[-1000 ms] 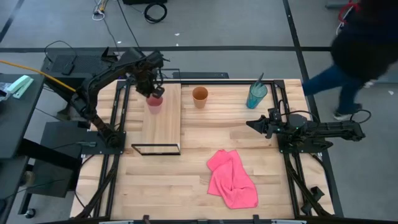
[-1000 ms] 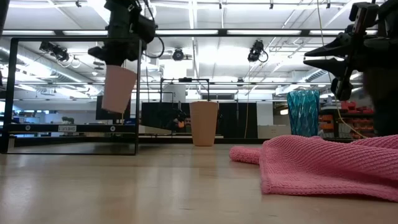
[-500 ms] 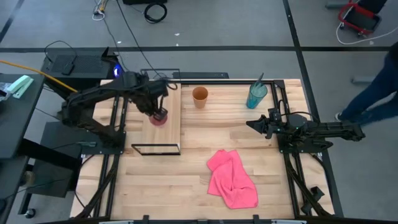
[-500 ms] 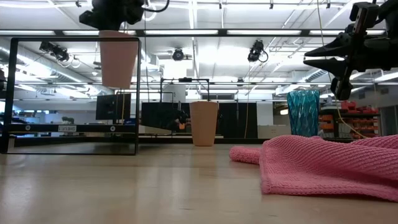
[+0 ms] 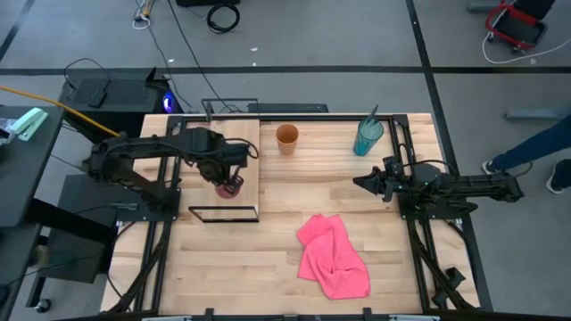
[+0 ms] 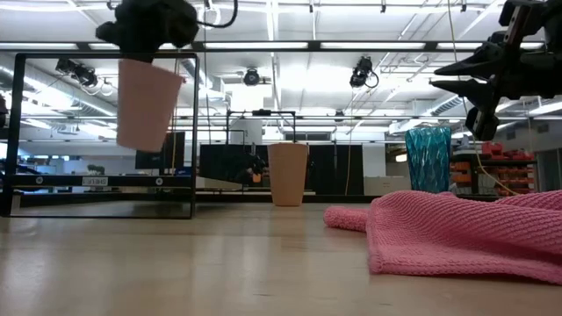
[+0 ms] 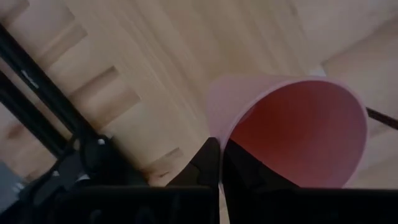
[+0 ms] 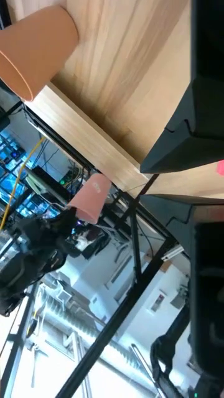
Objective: Stack small to large cups/mugs on shelf
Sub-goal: Put the pink cup on the shelf
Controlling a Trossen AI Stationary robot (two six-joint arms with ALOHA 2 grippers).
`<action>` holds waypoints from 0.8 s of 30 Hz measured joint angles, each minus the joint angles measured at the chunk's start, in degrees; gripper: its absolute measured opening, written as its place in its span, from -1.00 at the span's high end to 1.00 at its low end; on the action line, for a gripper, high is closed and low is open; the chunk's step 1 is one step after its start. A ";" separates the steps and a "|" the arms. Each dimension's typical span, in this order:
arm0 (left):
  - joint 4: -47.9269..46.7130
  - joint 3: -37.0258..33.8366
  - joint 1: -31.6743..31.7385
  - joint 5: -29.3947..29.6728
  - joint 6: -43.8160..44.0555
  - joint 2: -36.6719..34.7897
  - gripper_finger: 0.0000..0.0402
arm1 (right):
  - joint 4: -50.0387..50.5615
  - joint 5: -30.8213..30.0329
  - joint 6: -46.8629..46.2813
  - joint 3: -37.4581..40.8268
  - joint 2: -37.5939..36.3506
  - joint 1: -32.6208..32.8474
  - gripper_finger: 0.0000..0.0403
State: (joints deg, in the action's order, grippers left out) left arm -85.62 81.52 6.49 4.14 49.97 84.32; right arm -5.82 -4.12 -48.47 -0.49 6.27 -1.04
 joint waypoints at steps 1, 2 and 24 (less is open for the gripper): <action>1.60 -1.28 0.17 -0.02 0.40 -0.50 0.95 | 0.00 0.02 0.00 -0.01 0.02 0.00 0.64; 3.55 -2.54 0.42 -0.29 0.44 -1.12 0.95 | 0.02 0.11 0.00 -0.01 0.02 0.00 0.64; 12.55 -17.47 3.60 -7.09 6.43 -13.66 0.95 | 0.12 0.39 0.51 -0.05 0.43 0.04 0.64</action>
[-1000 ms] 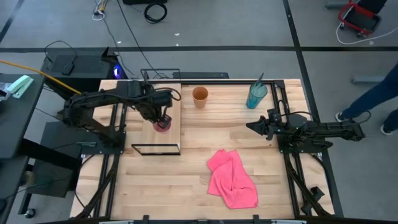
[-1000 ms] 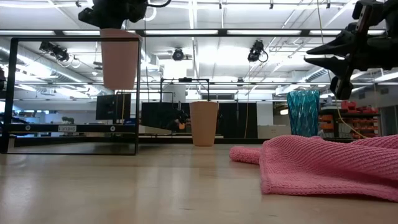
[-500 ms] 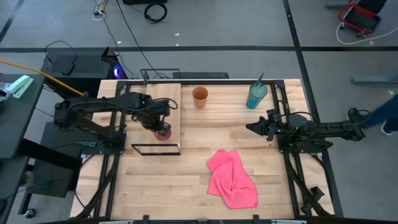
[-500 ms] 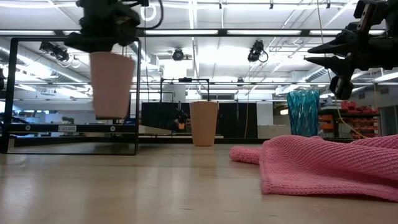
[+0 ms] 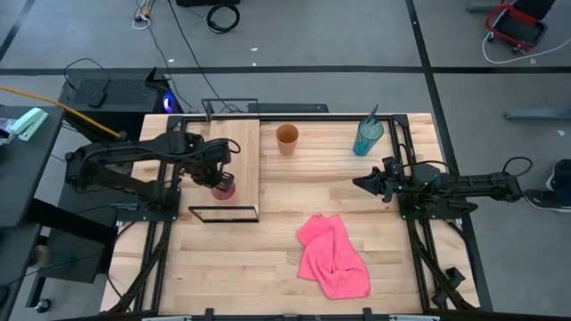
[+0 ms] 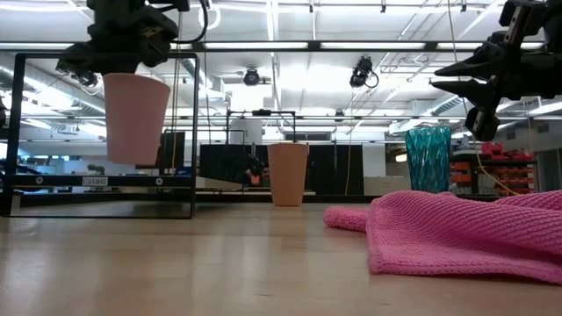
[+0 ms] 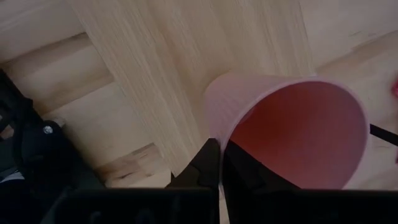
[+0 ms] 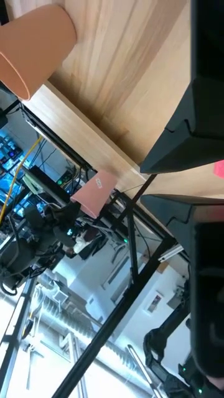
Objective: Stack small to large cups/mugs on shelf
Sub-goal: Put the pink cup on the shelf
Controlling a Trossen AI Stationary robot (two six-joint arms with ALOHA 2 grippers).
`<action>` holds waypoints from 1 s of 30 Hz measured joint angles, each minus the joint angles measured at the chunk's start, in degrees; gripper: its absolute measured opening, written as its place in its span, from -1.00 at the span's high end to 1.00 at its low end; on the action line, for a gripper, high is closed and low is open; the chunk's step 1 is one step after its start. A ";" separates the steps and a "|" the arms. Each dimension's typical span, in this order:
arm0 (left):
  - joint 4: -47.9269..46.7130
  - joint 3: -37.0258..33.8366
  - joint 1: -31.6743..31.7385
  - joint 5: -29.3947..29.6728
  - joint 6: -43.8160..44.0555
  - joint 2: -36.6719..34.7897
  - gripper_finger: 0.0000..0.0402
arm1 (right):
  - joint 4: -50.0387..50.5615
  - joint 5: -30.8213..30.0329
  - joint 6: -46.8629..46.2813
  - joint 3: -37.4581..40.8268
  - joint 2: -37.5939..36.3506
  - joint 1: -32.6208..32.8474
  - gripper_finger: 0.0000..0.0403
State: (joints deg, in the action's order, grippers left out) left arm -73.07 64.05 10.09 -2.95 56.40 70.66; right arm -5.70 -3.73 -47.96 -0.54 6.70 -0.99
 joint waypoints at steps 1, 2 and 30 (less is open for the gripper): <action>-0.01 0.00 0.04 -0.01 -0.02 0.55 0.95 | -0.01 -0.01 0.01 0.00 0.00 0.00 0.64; 0.07 -0.04 0.04 -0.01 -0.32 0.80 0.95 | -0.01 -0.02 0.02 0.00 0.00 0.00 0.64; 1.13 0.00 -1.47 -0.21 -1.53 2.94 0.91 | 0.10 -0.02 0.12 0.02 0.55 0.00 0.64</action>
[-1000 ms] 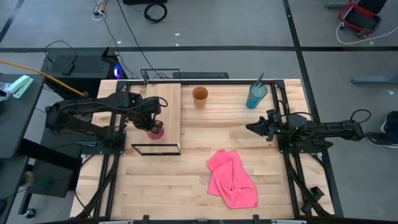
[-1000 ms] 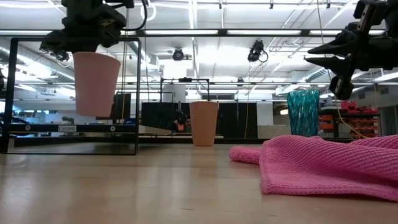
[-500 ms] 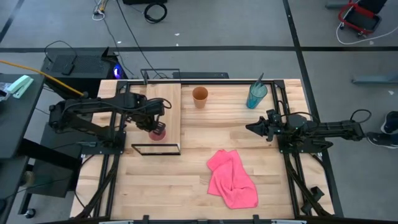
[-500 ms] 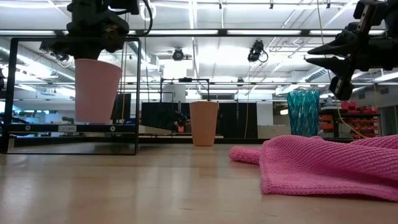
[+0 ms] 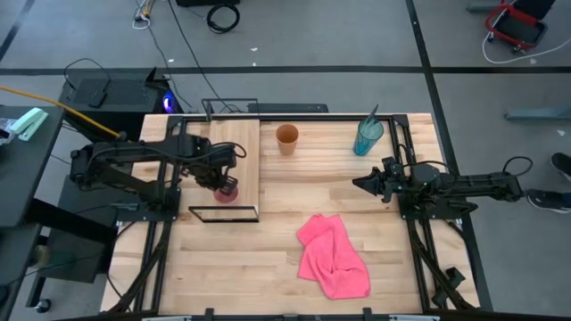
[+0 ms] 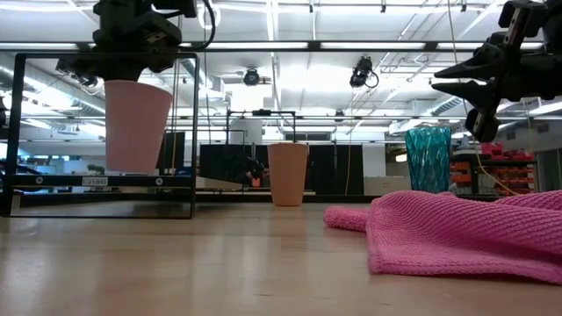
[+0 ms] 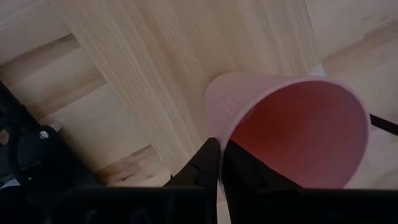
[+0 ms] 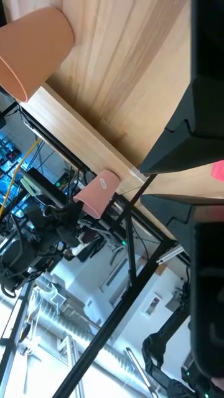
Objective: Stack small to large cups/mugs on shelf
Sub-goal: Put the pink cup on the shelf, then put the orange cup on the shelf
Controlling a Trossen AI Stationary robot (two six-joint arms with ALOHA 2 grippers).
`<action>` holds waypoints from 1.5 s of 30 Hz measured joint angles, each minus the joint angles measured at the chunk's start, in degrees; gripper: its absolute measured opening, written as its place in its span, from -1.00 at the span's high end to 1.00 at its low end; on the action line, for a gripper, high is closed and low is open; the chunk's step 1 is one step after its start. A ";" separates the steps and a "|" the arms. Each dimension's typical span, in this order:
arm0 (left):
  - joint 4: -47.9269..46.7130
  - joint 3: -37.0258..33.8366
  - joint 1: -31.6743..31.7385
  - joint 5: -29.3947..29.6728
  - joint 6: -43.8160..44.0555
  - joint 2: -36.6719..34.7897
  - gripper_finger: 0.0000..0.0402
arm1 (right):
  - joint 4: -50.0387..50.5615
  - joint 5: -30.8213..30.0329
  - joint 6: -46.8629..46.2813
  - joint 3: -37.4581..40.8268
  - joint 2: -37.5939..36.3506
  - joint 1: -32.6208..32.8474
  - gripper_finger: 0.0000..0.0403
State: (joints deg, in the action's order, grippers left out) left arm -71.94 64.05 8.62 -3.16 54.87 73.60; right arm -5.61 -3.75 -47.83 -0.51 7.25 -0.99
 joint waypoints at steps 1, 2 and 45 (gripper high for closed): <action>0.00 0.00 -0.24 0.00 0.00 0.00 0.92 | 0.01 0.00 0.01 0.00 0.00 0.00 0.64; 0.00 0.00 -0.43 -0.02 0.02 0.00 0.92 | 0.02 0.02 0.08 0.00 0.00 0.00 0.64; 7.66 0.13 0.59 1.97 4.42 -14.81 0.60 | -14.30 -4.39 -6.04 0.07 0.28 0.00 0.64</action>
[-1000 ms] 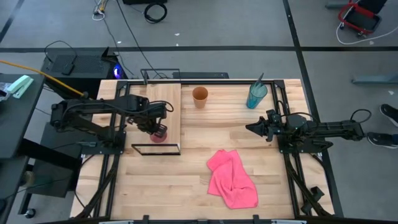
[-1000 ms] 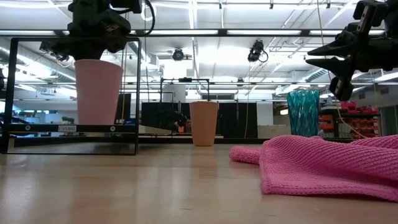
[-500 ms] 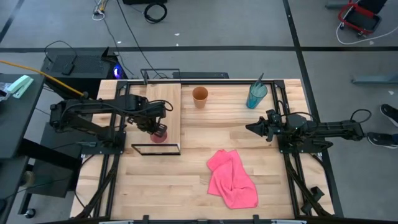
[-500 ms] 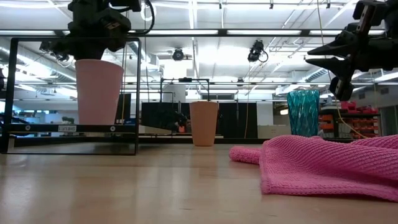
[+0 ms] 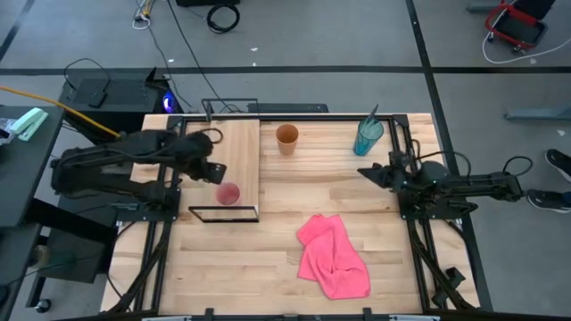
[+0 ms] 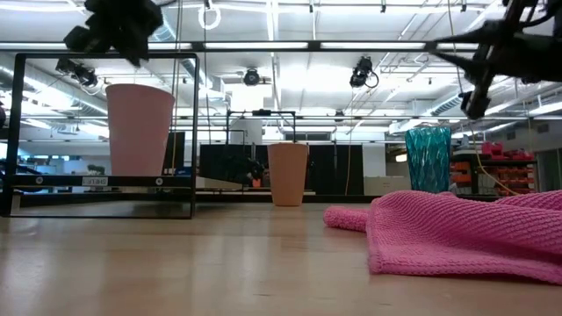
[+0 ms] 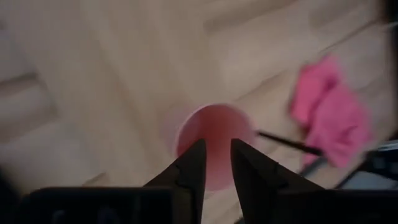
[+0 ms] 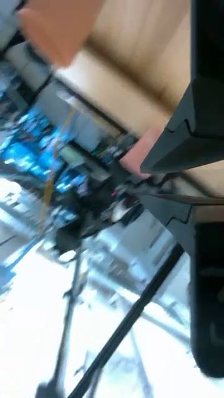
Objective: Stack small to large cups/mugs on shelf
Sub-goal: Put the orange cup on the shelf
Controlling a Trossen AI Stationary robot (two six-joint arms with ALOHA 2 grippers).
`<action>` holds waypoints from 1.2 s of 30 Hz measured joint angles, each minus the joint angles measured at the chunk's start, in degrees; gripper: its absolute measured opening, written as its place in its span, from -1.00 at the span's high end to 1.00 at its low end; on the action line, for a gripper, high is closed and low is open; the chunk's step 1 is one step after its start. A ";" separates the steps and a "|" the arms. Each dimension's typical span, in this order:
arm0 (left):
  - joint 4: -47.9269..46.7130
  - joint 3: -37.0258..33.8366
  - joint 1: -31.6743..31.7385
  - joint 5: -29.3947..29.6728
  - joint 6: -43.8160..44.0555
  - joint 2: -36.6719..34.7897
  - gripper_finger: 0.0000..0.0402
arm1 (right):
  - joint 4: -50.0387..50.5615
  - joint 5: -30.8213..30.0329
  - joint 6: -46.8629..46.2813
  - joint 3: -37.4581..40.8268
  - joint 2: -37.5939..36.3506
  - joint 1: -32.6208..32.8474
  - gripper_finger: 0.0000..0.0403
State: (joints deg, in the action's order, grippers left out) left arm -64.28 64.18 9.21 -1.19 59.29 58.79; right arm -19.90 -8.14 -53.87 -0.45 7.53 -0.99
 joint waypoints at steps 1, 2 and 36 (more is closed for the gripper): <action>1.22 0.00 -0.02 0.46 -0.29 -1.33 0.61 | -2.27 -0.77 0.02 0.00 0.00 0.00 0.64; 2.14 0.00 -0.02 1.18 -0.71 -2.46 0.62 | -4.85 -1.24 0.30 0.00 0.01 0.00 0.64; 12.97 0.02 -0.07 11.73 -16.95 -7.83 0.64 | 56.46 7.84 37.56 -93.19 68.87 -24.23 0.64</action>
State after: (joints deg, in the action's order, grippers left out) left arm -51.31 64.20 9.13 10.55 42.35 50.96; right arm 36.56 -0.30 -16.31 -93.64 76.40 -25.22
